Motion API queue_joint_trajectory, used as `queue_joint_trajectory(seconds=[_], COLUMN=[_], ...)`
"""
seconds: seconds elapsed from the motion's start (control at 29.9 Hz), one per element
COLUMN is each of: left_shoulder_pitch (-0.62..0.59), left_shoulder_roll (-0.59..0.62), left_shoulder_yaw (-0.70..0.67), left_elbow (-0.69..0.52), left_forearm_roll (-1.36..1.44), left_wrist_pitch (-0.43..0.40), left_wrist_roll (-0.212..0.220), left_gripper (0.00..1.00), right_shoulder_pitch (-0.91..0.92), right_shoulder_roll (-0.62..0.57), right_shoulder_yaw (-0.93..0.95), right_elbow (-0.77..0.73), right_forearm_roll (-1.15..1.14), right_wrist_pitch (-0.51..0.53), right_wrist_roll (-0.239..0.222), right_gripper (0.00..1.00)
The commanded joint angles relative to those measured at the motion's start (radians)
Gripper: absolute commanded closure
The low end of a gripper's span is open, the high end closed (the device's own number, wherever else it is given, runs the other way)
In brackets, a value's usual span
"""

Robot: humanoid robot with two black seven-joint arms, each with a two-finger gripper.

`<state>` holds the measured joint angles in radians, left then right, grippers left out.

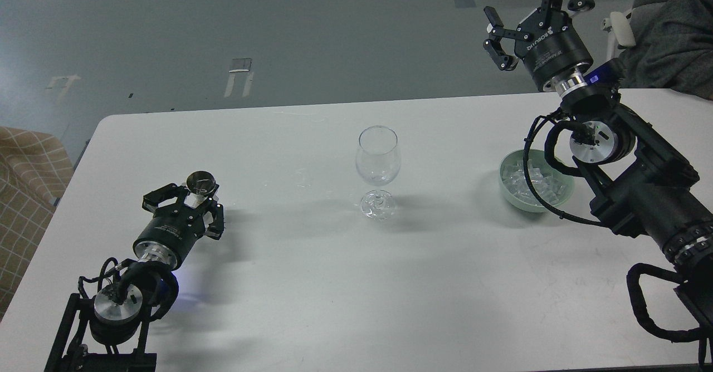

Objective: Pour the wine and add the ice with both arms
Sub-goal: 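Lift the jigger off the table with the left gripper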

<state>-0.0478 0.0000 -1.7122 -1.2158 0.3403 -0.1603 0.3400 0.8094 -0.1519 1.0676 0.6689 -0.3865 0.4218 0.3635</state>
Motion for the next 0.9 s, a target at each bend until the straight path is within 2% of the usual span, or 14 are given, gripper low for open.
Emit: queue_joint_trajectory(seconds=[0.0,0.17,0.87], left_shoulder_pitch=[0.000,0.000,-0.001], left_shoulder_roll=[0.000,0.000,0.000], left_shoulder_yaw=[-0.001,-0.007,-0.009], left_elbow=[0.002,0.001,-0.004], left_forearm_roll=[-0.010,-0.018,-0.017], left_wrist_pitch=[-0.001,-0.002,-0.002], left_wrist_roll=[0.002,0.004,0.010], left_gripper=[0.93,1.00,1.00], right_shoulder_pitch=[0.001,0.001,-0.001], right_shoulder_roll=[0.000,0.000,0.002], right_shoulder_yaw=[0.000,0.000,0.000], right_elbow=[0.000,0.000,0.000], right_forearm_roll=[0.000,-0.002,-0.002], right_wrist_pitch=[-0.002,-0.012,-0.014], right_wrist_roll=[0.000,0.000,0.000], right_gripper=[0.00,0.00,0.00])
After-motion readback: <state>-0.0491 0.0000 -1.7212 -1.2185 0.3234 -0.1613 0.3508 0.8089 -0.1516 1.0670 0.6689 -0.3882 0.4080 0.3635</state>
